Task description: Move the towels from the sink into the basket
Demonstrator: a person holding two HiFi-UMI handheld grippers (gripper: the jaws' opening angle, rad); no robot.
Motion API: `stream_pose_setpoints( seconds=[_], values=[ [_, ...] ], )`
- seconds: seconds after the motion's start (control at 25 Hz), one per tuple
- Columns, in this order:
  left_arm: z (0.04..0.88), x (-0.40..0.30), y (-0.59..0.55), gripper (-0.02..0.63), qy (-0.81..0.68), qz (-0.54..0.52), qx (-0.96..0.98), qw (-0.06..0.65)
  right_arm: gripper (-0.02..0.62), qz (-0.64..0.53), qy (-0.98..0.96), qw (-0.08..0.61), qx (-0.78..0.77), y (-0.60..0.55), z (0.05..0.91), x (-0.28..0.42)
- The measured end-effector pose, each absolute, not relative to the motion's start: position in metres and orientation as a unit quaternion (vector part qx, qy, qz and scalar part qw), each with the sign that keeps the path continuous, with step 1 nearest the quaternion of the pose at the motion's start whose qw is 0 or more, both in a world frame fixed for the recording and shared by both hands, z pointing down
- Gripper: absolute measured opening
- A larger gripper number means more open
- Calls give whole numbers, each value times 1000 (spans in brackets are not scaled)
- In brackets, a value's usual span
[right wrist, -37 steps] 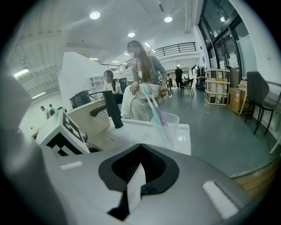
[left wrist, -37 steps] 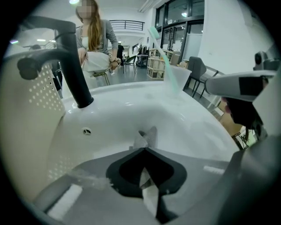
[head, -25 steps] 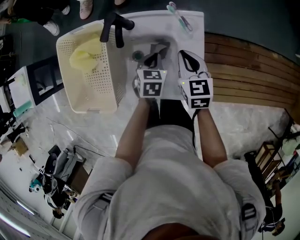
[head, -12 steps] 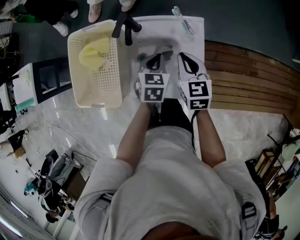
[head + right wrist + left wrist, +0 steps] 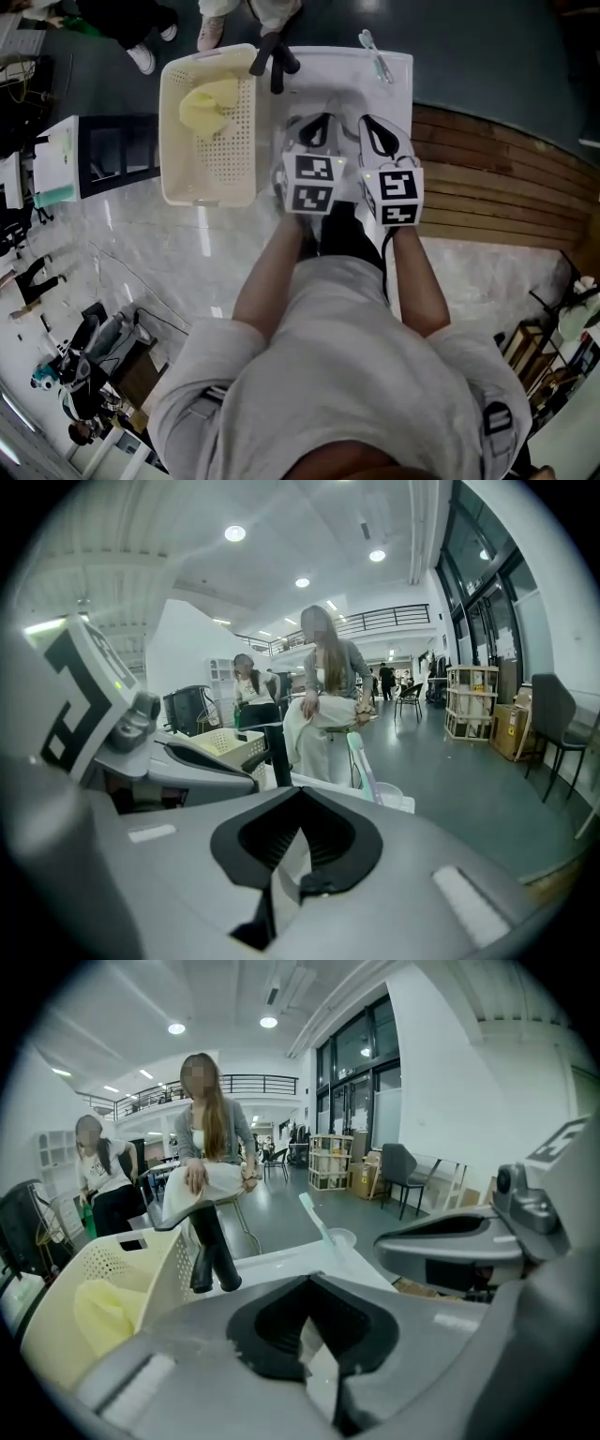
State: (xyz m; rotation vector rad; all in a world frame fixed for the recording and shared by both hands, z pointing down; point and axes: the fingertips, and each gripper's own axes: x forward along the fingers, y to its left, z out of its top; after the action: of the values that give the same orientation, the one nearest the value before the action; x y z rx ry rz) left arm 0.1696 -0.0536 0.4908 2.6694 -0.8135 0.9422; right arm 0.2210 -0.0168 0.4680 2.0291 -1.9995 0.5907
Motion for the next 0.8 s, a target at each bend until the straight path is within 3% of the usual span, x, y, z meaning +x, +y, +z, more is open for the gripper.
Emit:
stream_pose_setpoints(
  seconds=[0.8],
  values=[
    [385, 159, -89, 21, -306, 240, 920, 52, 8, 141, -705, 99, 688, -52, 396, 198]
  ],
)
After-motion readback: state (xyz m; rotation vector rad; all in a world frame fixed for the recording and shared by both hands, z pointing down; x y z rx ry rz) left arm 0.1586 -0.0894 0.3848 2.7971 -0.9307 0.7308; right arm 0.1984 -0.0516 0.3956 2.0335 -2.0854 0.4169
